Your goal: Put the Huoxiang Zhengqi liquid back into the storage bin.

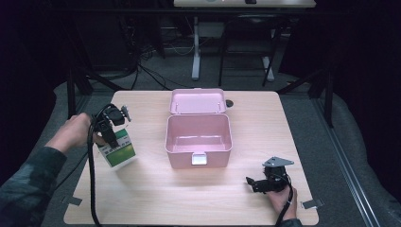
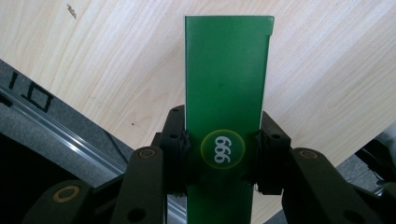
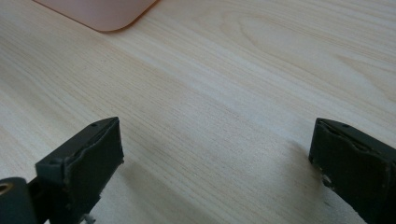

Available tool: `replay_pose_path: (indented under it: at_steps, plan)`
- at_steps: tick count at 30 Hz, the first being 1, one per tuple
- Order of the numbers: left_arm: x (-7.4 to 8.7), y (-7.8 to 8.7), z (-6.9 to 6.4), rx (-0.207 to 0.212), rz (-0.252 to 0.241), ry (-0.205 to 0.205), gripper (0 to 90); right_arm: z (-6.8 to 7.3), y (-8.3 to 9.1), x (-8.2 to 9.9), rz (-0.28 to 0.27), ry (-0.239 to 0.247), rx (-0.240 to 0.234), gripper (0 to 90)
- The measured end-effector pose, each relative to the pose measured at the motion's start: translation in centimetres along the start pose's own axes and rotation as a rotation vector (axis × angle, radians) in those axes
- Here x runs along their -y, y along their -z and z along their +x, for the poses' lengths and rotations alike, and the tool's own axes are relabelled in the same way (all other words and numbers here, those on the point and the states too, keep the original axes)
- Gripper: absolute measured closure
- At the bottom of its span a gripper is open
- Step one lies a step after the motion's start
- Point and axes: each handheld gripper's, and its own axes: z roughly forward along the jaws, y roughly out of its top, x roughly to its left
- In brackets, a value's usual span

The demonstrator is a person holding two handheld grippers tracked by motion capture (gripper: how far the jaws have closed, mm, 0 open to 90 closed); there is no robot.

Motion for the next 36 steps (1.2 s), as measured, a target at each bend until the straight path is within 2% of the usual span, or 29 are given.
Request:
replay_pose_path:
  at_steps: [36]
  plan:
    - [-0.9,4.5,-0.7,-0.019,-0.005,-0.041,63.2,0.0,0.0,0.0,0.001,0.000,0.000,2.0]
